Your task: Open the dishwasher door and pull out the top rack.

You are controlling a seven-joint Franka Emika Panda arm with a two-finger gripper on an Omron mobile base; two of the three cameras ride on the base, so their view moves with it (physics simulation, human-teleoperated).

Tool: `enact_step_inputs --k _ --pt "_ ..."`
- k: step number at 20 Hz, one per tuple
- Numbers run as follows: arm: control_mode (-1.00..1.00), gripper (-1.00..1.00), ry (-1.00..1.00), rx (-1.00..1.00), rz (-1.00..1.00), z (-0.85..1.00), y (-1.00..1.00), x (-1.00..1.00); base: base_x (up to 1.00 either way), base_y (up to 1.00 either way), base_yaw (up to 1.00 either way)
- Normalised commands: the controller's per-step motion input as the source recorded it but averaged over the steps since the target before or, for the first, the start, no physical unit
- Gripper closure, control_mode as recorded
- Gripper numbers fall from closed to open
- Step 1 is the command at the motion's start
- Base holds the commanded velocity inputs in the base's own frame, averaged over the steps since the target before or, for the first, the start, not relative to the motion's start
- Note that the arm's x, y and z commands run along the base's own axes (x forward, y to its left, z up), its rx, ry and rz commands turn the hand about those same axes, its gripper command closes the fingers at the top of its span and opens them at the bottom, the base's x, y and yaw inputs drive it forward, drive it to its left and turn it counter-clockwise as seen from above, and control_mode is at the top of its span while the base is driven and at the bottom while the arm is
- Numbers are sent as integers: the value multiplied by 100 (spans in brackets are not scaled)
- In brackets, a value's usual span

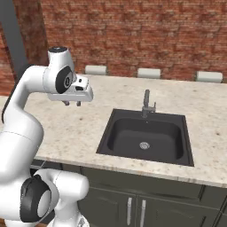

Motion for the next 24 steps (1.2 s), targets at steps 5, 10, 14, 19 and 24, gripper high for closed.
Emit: enact_step_inputs --k 5,10,14,19,24 --pt "100 -100 0 0 0 0 0 0 -3 1 5" --pt "100 -100 0 0 0 0 0 0 0 -7 28" --pt "100 -100 0 0 0 0 0 0 0 -26 43" --pt "100 -100 0 0 0 0 0 0 12 -25 42" --pt "100 -100 0 0 0 0 0 0 16 -28 31"
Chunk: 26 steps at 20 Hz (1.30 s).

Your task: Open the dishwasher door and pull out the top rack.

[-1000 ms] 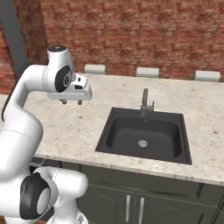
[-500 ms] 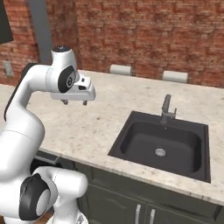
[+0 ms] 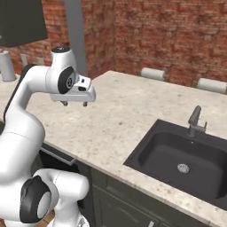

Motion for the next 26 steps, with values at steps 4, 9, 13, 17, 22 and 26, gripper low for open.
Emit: enact_step_inputs --k 4,9,13,17,22,26 --pt "100 -100 0 0 0 0 0 0 21 -37 24" --pt "100 -100 0 0 0 0 0 0 31 -30 22" --pt "100 -100 0 0 0 0 0 0 31 -34 23" --pt "100 -100 0 0 0 0 0 0 25 -43 25" --pt "100 -100 0 0 0 0 0 0 14 -43 27" --pt "100 -100 0 0 0 0 0 0 25 -40 26"
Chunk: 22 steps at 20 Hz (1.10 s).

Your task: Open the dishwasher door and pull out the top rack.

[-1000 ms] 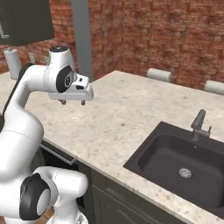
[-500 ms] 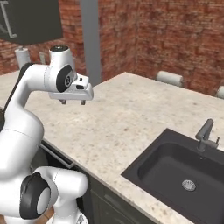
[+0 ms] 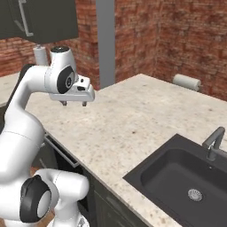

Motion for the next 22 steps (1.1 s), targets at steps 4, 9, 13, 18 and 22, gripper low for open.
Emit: enact_step_inputs --k 4,9,13,18,22 --pt "100 -100 0 0 0 0 0 0 32 -46 28" --pt "100 -100 0 0 0 0 0 0 11 -25 19" --pt "-100 -100 16 -15 4 -30 8 0 0 0 0" --pt "-100 -100 21 -36 11 -62 73 -6 0 0 0" --pt "-100 -100 15 -46 13 -59 100 -25 0 0 0"
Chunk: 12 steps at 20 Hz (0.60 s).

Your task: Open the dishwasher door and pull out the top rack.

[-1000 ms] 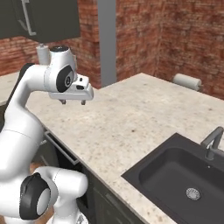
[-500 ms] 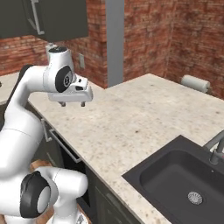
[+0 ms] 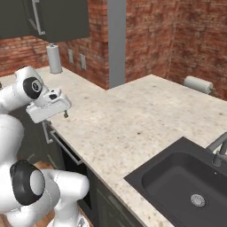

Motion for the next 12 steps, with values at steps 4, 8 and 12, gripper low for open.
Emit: enact_step_inputs --k 4,8,12 --pt "-100 -100 18 -38 13 -52 97 -19 0 0 0" --pt "-100 -100 13 -28 13 -58 49 0 0 0 0" --pt "-100 -100 5 -22 14 -53 22 -4 0 0 0"
